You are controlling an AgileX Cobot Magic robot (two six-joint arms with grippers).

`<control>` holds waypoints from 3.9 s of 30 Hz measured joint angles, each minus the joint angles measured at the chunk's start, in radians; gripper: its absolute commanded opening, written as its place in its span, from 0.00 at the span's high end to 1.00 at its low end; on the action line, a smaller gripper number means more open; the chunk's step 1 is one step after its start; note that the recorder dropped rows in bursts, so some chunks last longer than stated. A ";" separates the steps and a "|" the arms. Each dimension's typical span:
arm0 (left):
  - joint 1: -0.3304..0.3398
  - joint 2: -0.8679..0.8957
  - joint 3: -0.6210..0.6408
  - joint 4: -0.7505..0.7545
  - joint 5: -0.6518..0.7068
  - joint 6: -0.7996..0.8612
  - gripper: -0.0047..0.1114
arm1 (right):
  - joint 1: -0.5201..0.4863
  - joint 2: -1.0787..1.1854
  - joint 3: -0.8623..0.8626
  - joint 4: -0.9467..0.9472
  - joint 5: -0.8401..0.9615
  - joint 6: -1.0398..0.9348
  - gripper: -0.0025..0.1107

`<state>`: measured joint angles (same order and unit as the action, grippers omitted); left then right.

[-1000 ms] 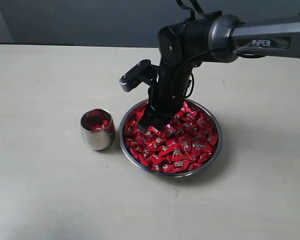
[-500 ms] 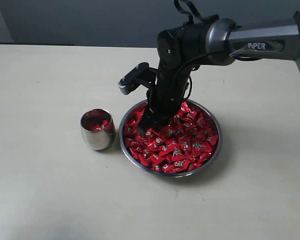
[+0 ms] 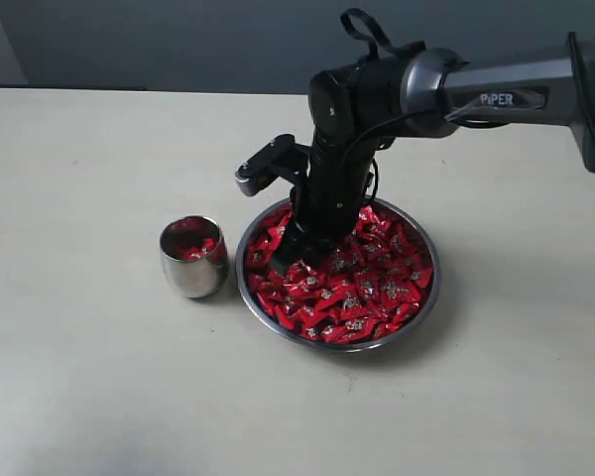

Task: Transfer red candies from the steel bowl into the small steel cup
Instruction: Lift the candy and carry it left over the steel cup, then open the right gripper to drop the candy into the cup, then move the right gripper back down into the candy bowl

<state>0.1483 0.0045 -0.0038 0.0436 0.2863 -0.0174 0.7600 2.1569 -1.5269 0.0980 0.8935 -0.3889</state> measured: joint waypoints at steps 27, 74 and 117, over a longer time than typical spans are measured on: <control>0.000 0.000 0.000 0.000 0.000 0.000 0.96 | 0.000 -0.129 -0.002 -0.372 0.019 0.316 0.99; 0.000 0.000 0.000 0.000 0.000 0.000 0.96 | 0.199 0.183 -0.578 0.019 0.273 0.175 0.98; 0.000 0.000 0.000 0.000 0.000 0.000 0.96 | 0.030 0.018 -0.464 -0.229 0.148 0.435 0.98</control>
<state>0.1483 0.0045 -0.0038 0.0436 0.2863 -0.0174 0.7904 2.1746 -1.9906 -0.1307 1.0417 0.0457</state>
